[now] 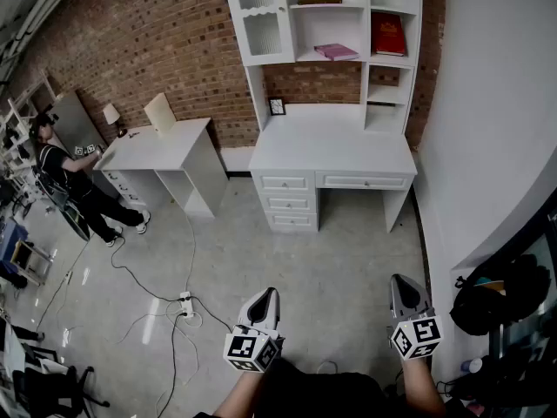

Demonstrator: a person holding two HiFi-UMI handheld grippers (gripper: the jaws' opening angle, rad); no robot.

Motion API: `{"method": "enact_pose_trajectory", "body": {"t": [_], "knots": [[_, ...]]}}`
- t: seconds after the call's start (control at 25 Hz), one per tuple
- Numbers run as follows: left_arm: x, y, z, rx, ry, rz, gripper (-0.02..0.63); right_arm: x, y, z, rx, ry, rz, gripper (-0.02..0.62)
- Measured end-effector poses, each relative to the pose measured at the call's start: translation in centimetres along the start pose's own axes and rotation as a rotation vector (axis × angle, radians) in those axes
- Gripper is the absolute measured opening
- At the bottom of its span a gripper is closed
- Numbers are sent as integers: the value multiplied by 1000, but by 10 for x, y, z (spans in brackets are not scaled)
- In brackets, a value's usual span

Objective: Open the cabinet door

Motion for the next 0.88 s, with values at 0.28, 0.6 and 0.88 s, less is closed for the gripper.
{"method": "enact_pose_trajectory", "body": {"t": [0.28,0.6,0.88], "knots": [[-2,-3,-3,12,12,-28,20,-7,5,5,-18,-21,7,2],[-2,-3,-9,-1,26,-31,20,-11,12,2,-15,8,19,2],[-9,-4,-4,25,-51,-30,23,-15,15,-4,15,1,30,6]]}}
Point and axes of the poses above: the fingertips, and each gripper's own axes: x forward along the fingers, z to its left, y out of its underside, the point moved 9 cm from there along -x, backward along the fingers, and after that the axes turned 12 degrees about x, right-handed, at the moved point
